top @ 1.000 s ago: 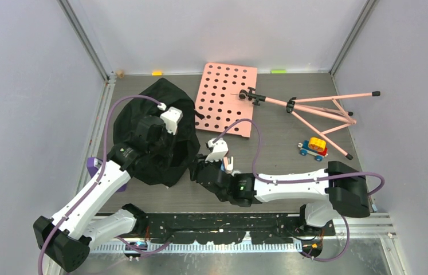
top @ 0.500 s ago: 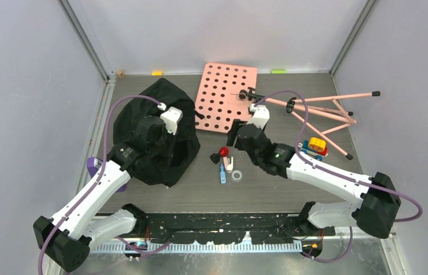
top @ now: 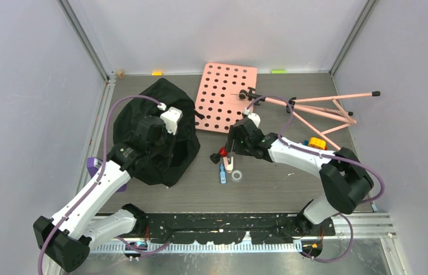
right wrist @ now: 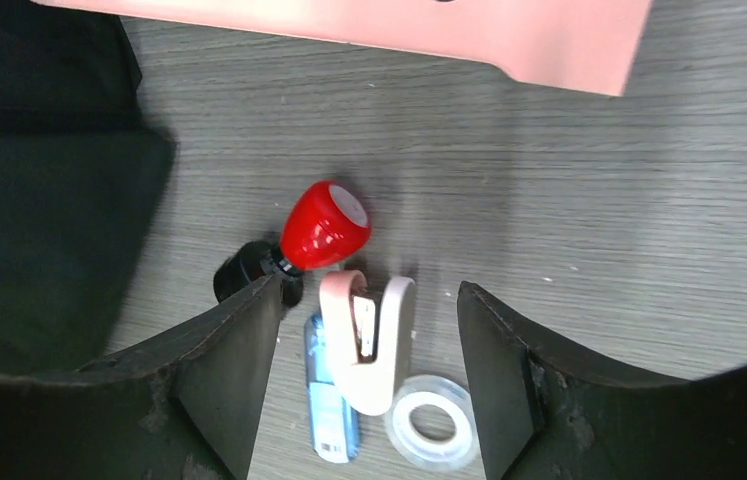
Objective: Pack the student bag
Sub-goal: Pick up the personal item from the center of the board, then place the personal item in the student bag, then pick up the stationery from the center of the board, then place the stationery in the student bag.
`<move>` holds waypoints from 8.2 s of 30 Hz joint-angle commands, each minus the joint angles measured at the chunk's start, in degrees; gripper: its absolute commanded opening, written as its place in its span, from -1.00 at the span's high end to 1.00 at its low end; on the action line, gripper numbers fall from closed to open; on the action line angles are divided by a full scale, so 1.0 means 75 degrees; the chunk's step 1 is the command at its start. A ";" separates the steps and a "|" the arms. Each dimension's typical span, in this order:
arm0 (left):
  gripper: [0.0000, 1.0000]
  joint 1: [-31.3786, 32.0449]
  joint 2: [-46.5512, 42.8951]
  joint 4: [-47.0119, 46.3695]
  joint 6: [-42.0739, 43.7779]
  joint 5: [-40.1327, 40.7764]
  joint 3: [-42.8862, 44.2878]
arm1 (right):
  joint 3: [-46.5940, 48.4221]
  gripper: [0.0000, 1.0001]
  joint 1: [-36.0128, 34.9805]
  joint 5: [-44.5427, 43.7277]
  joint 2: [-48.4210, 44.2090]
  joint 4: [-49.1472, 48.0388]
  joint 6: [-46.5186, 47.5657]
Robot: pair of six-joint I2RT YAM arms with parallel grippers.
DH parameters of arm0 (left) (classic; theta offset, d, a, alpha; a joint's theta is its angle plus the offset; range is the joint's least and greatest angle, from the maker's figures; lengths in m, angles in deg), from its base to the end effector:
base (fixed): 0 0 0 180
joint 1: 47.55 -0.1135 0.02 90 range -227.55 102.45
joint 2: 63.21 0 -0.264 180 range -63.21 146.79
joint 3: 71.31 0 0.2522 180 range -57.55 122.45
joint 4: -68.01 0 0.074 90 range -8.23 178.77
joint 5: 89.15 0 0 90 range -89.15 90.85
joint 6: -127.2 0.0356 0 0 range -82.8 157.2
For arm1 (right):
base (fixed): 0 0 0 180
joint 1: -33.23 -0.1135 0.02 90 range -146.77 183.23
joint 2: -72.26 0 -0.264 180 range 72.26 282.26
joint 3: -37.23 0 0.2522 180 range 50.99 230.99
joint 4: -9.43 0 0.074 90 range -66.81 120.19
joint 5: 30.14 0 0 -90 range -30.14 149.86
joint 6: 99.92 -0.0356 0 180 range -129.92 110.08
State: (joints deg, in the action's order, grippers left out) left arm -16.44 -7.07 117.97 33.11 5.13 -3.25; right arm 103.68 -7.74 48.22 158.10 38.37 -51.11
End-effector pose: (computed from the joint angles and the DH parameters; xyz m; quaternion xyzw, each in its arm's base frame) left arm 0.1777 -0.1041 0.3173 0.1940 0.8773 -0.1004 0.4274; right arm 0.2396 0.1986 0.2118 0.0379 0.9297 0.1611 0.3290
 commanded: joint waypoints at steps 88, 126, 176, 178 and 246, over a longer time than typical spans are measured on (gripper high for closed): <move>1.00 -0.0012 -0.0416 -0.0236 -0.0029 -0.0150 -0.0036 | 0.0831 0.70 -0.2569 -0.2905 -0.0513 -0.3181 -0.0671; 1.00 -0.0012 -0.0427 -0.0242 -0.0004 -0.0173 -0.0057 | 0.1736 -0.22 -0.3943 -0.3501 0.1330 -0.4564 0.0192; 1.00 -0.0012 -0.0316 -0.0242 0.0078 0.0209 -0.0092 | 0.0367 -0.32 -0.1225 -0.0916 0.1310 0.0123 0.0289; 1.00 -0.0012 -0.0307 -0.0243 0.0074 0.0204 -0.0092 | 0.0378 -0.26 -0.1237 -0.0916 0.1337 0.0131 0.0277; 1.00 -0.0012 -0.0361 -0.0234 0.0043 0.0069 -0.0082 | 0.3062 -0.30 -0.3092 -0.0513 0.1653 -0.2298 0.1703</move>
State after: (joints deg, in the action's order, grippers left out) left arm -16.51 -9.02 117.62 33.21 5.65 -4.12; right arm 124.55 -30.82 45.59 171.02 24.93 -39.56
